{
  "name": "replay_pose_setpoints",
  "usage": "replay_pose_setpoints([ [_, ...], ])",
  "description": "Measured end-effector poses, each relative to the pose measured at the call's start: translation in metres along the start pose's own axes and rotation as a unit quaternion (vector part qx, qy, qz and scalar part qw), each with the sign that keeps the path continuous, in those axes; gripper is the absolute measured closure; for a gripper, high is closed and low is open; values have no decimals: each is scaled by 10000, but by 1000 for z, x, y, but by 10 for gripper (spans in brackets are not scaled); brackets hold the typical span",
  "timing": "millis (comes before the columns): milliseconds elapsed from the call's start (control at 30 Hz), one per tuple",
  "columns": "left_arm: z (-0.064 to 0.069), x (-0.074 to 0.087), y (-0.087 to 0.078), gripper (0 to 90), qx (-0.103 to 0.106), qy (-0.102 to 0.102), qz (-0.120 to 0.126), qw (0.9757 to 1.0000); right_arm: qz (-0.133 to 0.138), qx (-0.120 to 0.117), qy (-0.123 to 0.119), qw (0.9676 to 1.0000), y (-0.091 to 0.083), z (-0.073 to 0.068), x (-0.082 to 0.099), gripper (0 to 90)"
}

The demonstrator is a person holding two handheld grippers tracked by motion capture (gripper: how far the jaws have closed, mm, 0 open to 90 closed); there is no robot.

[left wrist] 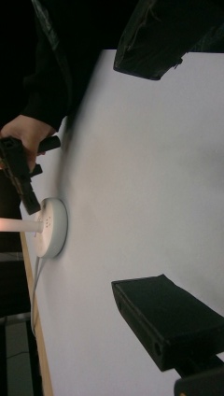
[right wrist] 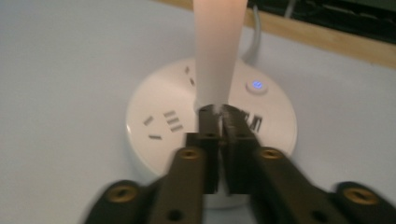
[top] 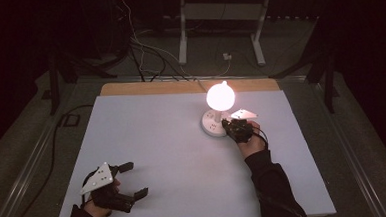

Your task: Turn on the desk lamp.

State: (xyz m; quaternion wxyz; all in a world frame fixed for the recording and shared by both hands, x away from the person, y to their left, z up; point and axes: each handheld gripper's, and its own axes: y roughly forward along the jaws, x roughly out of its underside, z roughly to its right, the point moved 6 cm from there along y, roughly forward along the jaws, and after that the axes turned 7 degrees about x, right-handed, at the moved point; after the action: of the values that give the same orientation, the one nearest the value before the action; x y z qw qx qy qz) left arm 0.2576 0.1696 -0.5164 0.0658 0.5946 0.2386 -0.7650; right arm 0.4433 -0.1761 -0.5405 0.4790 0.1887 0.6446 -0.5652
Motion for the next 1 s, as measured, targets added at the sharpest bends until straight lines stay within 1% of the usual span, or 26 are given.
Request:
replay_pose_setpoints([
  [33, 0, 0, 0, 3, 3, 9, -6, 10000, 40, -59, 4, 10000, -2, 0, -3, 840],
  [67, 0, 0, 0, 4, 6, 13, -1, 10000, 49, -54, -21, 10000, -4, 1, -5, 826],
  [133, 0, 0, 1, 3, 9, 5, -6, 10000, 68, -125, -53, 9999, -7, 1, -8, 787],
  [200, 1, 0, 1, 3, 8, 14, -8, 10000, 87, -184, -94, 9997, -9, 1, -10, 726],
  [233, 1, 0, 0, 4, 7, 20, -7, 10000, 73, -251, -89, 9996, -10, 1, -11, 706],
  [267, 0, 0, 0, 3, 4, 14, -3, 10000, 114, -276, -115, 9995, -11, 2, -12, 684],
  [300, 0, 0, 0, 3, 3, -2, 7, 10000, 124, -344, -119, 9993, -12, 2, -13, 642],
  [333, 0, 0, 0, 3, 1, -4, 2, 10000, 77, -452, -100, 9989, -13, 1, -13, 597],
  [400, 0, 0, 1, 4, 5, 12, -14, 10000, 55, -569, -71, 9983, -14, 1, -13, 495],
  [433, 0, 0, 1, 3, 8, 14, -7, 10000, -24, -606, -38, 9981, -15, 1, -13, 459],
  [467, 0, 0, 1, 4, 6, 8, -3, 10000, -73, -567, -15, 9984, -15, 2, -13, 397],
  [567, 0, 0, 1, 3, 2, 8, -13, 10000, -93, -604, 37, 9981, -19, 3, -14, 291],
  [633, 0, 0, 1, 3, 7, 3, 5, 10000, -96, -660, 31, 9978, -20, 3, -15, 162],
  [700, 0, 0, 1, 4, 2, -10, 3, 10000, -158, -743, 122, 9970, -23, 3, -16, 136],
  [733, 0, 0, 0, 4, -1, -3, -11, 10000, -118, -752, 112, 9970, -24, 3, -17, 112],
  [800, 0, 0, 1, 4, 14, 2, -7, 10000, -70, -921, 157, 9956, -27, 2, -18, 29],
  [833, 0, -1, 0, 4, 17, 3, 2, 10000, -29, -954, 138, 9953, -29, 2, -19, 4],
  [933, 0, -1, 0, 3, 9, 0, 11, 10000, 30, -1051, 178, 9943, -35, 1, -21, 4],
  [1000, 0, -1, 0, 4, 15, 16, 17, 10000, -37, -1189, 241, 9926, -39, 0, -23, 0],
])
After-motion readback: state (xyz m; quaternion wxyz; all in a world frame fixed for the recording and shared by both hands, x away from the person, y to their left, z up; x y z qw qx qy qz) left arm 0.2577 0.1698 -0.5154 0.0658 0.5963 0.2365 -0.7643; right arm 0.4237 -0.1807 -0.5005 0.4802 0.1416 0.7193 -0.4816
